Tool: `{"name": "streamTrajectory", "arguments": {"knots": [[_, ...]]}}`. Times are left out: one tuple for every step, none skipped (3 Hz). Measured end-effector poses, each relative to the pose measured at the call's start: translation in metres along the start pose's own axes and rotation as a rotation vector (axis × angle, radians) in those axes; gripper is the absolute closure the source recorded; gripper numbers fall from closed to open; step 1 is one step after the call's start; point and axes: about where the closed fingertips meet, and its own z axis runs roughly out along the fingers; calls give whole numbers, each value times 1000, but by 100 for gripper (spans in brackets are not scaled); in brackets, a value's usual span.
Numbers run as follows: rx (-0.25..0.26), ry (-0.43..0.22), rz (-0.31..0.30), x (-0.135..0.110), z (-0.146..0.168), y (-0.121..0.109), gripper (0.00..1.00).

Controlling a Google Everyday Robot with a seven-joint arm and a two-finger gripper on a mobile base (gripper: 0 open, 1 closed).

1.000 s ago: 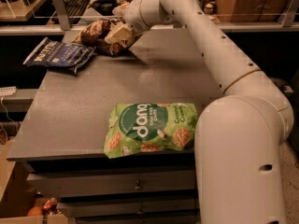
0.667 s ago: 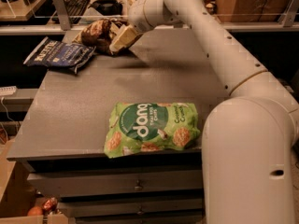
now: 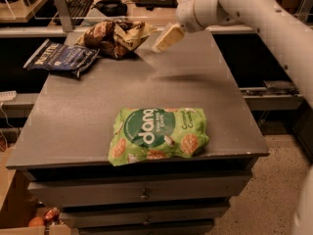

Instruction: Move brown chip bag near blue chip bag

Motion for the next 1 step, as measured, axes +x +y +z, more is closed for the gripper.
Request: {"name": "streamTrajectory", "arguments": {"knots": [[133,81,6,20,-79,-21,0]]}}
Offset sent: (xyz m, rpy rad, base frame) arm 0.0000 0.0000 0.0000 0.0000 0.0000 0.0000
